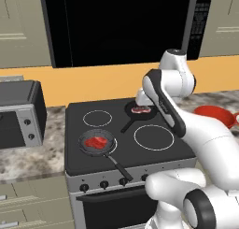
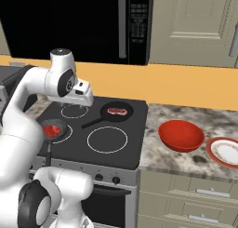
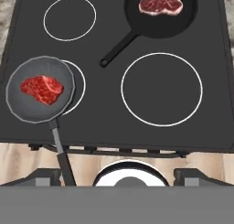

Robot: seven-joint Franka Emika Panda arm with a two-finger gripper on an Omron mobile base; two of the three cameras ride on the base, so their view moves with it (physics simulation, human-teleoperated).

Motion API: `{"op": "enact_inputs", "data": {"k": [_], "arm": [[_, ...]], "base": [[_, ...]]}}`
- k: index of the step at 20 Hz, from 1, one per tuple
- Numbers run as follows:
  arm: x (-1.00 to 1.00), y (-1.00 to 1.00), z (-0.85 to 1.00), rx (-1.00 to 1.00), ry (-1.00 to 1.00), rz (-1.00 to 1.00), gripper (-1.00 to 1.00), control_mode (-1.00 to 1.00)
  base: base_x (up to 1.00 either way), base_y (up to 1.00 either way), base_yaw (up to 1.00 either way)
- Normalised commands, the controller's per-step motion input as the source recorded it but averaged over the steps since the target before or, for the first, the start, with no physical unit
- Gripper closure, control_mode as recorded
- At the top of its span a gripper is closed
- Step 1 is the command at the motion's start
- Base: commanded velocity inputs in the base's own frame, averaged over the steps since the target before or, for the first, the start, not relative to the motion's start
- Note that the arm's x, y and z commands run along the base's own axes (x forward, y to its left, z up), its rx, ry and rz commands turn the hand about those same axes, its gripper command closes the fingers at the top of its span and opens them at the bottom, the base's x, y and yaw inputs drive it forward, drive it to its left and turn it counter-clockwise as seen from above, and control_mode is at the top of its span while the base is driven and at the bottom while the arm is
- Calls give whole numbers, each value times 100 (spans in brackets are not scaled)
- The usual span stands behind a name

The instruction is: Place one of the steaks on the plate and the other in the bowl. Then place the bowl in the fridge.

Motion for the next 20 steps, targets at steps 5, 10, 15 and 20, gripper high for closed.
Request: {"op": "enact_inputs", "data": {"k": [5,10,15,20], "arm": [[9,43,-31,-4,11,0,-100,-100],[4,28,-11,-5,2,12,-100,-100],[0,41,-19,-9,0,46,-100,-100],[0,48,-33,-5,0,47,-100,-100]], "base": [[0,0,0],[0,0,0],[0,0,0],[0,0,0]]}}
